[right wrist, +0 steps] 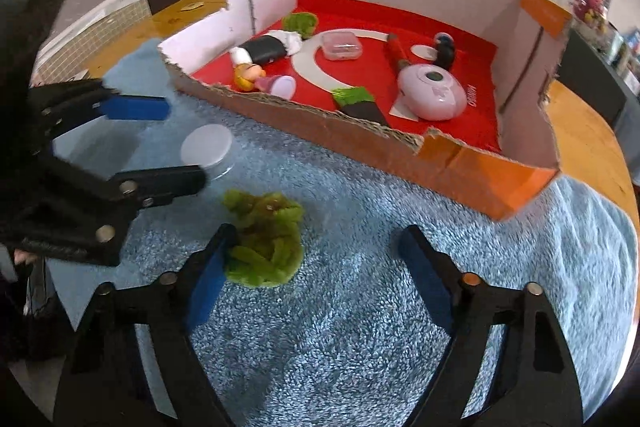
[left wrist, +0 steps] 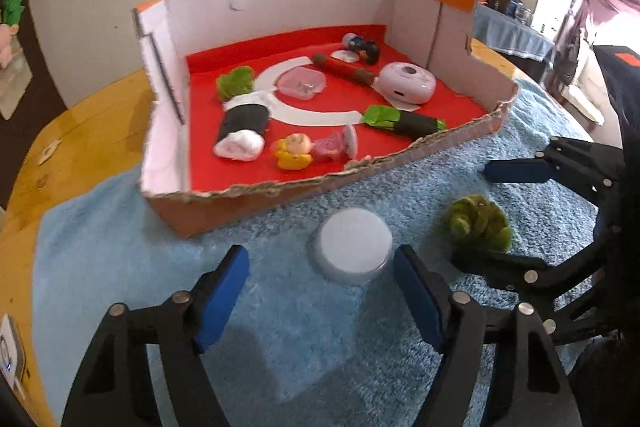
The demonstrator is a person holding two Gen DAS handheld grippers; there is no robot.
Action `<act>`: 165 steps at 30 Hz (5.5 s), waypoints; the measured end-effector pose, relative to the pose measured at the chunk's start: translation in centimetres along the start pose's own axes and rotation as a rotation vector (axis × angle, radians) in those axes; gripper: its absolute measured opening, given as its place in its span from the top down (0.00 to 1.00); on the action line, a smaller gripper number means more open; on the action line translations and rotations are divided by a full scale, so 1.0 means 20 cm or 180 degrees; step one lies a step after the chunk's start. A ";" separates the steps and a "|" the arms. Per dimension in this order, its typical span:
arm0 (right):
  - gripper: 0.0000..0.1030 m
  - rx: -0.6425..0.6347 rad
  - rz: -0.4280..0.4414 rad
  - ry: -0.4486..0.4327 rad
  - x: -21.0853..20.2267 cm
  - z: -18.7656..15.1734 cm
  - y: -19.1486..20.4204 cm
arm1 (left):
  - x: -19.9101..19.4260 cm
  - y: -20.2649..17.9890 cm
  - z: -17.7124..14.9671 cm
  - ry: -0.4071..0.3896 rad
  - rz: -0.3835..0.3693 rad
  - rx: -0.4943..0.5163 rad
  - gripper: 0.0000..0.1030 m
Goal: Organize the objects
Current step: 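Move the left gripper to the white round lid while the right moves to the green fuzzy toy, then grasp the white round lid with the left gripper while the right grasps the green fuzzy toy, then carry the white lid and green toy into the box with both grippers, then lower the lid and green toy onto the box floor and open both grippers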
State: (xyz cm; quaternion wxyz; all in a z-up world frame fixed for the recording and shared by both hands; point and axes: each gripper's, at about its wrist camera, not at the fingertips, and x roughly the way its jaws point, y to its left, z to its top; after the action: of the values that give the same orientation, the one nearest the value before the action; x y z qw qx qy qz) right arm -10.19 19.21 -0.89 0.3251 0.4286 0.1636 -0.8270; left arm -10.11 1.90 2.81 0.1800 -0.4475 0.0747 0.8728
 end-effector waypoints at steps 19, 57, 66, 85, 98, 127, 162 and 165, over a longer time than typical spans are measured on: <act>0.73 -0.0068 0.0327 -0.0098 -0.05 0.02 0.02 | -0.04 -0.02 0.01 -0.0120 -0.0180 -0.0035 0.59; 0.73 -0.0022 0.0313 -0.0479 -0.27 0.20 -0.02 | -0.31 -0.05 0.10 -0.0519 -0.0264 0.0002 0.60; 0.72 -0.0008 0.0212 -0.0444 -0.28 0.30 -0.11 | -0.32 -0.04 0.21 -0.0555 -0.0275 0.0028 0.60; 0.72 -0.0494 0.0026 0.0213 0.06 0.64 -0.20 | 0.00 0.07 0.43 -0.0115 -0.0291 0.0012 0.60; 0.72 -0.0924 0.0320 0.0786 0.28 0.70 -0.19 | 0.15 0.13 0.48 0.0119 -0.0437 0.0009 0.60; 0.71 -0.1060 0.0301 0.1018 0.32 0.69 -0.16 | 0.24 0.15 0.48 0.0272 -0.0433 -0.0013 0.60; 0.48 -0.1028 0.0289 0.0933 0.24 0.63 -0.15 | 0.16 0.17 0.46 0.0206 -0.0432 -0.0039 0.53; 0.48 -0.1010 0.0272 0.0904 0.22 0.63 -0.15 | 0.14 0.16 0.47 0.0174 -0.0411 -0.0044 0.53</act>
State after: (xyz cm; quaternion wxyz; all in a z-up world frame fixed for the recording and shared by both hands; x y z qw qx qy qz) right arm -21.68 12.80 2.78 0.3970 0.4908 0.3176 -0.7075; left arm -19.90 2.43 5.95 0.2307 -0.4763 0.0445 0.8473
